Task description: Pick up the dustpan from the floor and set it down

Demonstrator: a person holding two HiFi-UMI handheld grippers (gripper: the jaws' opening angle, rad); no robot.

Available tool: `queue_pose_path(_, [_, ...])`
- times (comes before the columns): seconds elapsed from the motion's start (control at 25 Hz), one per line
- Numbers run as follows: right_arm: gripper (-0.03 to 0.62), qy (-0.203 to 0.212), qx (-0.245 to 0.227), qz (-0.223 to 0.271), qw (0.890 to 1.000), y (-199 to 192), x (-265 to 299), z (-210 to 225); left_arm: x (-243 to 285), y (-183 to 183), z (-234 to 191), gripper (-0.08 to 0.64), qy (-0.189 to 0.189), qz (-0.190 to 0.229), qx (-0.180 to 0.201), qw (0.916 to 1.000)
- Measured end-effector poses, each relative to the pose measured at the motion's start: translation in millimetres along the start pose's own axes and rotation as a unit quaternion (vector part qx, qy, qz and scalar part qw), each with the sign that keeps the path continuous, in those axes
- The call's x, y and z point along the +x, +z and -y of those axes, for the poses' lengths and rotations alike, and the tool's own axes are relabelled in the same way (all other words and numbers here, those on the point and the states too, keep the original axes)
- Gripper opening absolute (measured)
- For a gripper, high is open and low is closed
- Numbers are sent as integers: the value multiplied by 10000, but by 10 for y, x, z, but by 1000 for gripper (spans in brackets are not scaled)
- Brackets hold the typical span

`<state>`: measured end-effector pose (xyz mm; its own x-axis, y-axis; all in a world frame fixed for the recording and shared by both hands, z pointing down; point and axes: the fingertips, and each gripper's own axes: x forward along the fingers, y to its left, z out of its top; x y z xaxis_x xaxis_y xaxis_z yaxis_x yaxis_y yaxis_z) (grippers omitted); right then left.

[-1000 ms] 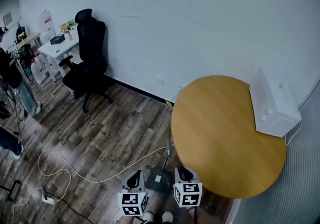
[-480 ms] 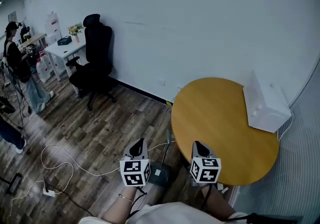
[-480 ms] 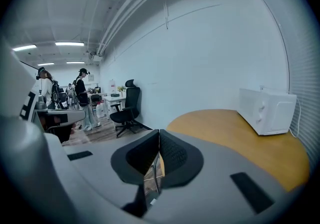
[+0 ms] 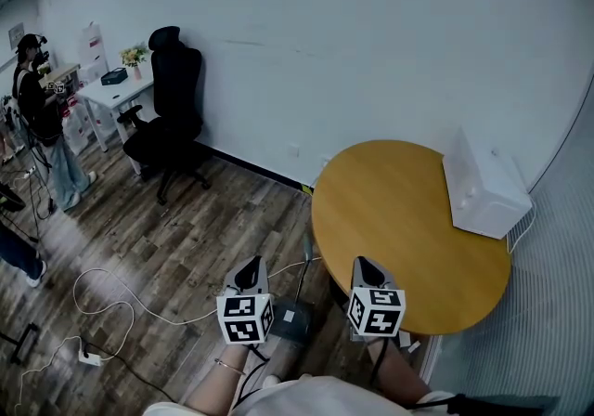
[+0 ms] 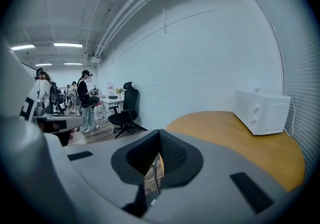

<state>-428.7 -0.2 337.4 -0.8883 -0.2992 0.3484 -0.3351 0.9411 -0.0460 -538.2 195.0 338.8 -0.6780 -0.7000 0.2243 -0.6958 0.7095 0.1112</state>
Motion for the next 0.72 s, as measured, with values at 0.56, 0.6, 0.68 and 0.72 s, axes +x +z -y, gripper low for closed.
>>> queue_pose_path(0.56, [32, 51, 31, -74, 10000, -56, -62, -16, -111, -35, -20, 16, 70, -33, -14, 10000])
queue_pose_path(0.6, [32, 51, 26, -87, 9999, -66, -63, -16, -109, -44, -21, 15, 77, -40, -26, 10000])
queue_pose_path(0.68, [32, 58, 17, -109, 9999, -83, -61, -14, -99, -51, -20, 15, 89, -39, -41, 9999])
queue_pose_path(0.72, [32, 63, 12, -119, 9999, -90, -59, -13, -92, -52, -18, 15, 93, -35, -45, 9999])
